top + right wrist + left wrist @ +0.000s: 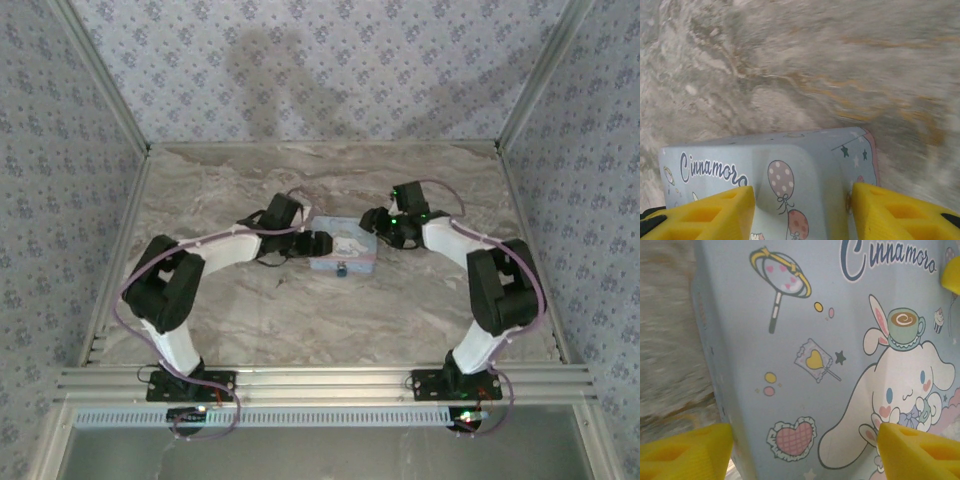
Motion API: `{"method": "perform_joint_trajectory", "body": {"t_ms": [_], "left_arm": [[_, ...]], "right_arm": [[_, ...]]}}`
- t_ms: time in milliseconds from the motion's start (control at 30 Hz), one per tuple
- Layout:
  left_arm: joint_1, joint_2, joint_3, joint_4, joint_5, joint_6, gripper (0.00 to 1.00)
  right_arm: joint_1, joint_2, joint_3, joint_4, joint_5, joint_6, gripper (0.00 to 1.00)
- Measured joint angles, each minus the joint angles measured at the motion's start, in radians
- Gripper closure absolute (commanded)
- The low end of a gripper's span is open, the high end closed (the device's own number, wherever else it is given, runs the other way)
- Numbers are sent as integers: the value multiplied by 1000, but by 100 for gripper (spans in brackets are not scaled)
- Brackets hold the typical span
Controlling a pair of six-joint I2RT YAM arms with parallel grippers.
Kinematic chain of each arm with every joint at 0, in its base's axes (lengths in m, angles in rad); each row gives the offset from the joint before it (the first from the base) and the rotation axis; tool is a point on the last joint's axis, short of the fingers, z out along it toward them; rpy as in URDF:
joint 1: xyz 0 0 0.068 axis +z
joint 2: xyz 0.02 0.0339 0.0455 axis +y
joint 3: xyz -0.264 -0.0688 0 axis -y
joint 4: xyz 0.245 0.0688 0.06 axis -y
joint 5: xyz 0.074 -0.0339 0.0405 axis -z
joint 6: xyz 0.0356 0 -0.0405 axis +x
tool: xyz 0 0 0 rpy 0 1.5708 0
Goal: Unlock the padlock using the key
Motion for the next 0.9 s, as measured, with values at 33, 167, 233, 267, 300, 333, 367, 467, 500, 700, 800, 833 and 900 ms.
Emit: {"method": "perform_joint_trajectory", "body": {"t_ms": [33, 167, 233, 267, 300, 333, 367, 467, 500, 700, 800, 833, 900], "left_arm": [[14, -16, -21, 8, -2, -7, 23], [45, -52, -51, 10, -30, -14, 23], [50, -53, -51, 5, -40, -14, 23], [50, -53, -51, 5, -42, -14, 24], [49, -54, -51, 5, -42, -14, 23], [49, -55, -51, 5, -42, -14, 23], [49, -56, -51, 6, -43, -14, 22], [50, -80, -56, 6, -45, -14, 21], [50, -97, -62, 6, -49, -13, 21], [66, -264, -117, -31, -104, 3, 19], [72, -374, -145, -84, -169, 5, 19], [73, -425, -165, -105, -196, 3, 19], [73, -530, -209, -152, -241, -14, 20]], "right_arm": [[17, 24, 25, 3, -4, 0, 45], [57, 79, 88, 4, -5, 1, 44], [61, 92, 105, 1, -4, 3, 43], [61, 94, 111, -4, -4, 3, 42], [61, 95, 115, -10, -2, 3, 41], [61, 95, 117, -18, 1, 1, 39], [61, 94, 119, -25, 2, -1, 38], [59, 90, 121, -63, 4, -9, 36], [57, 84, 120, -80, 5, -15, 36], [31, -33, 80, -175, 66, -57, 37], [44, -116, 71, -226, 118, -92, 39], [61, -145, 72, -240, 138, -107, 39], [109, -188, 74, -266, 161, -137, 42]]}}
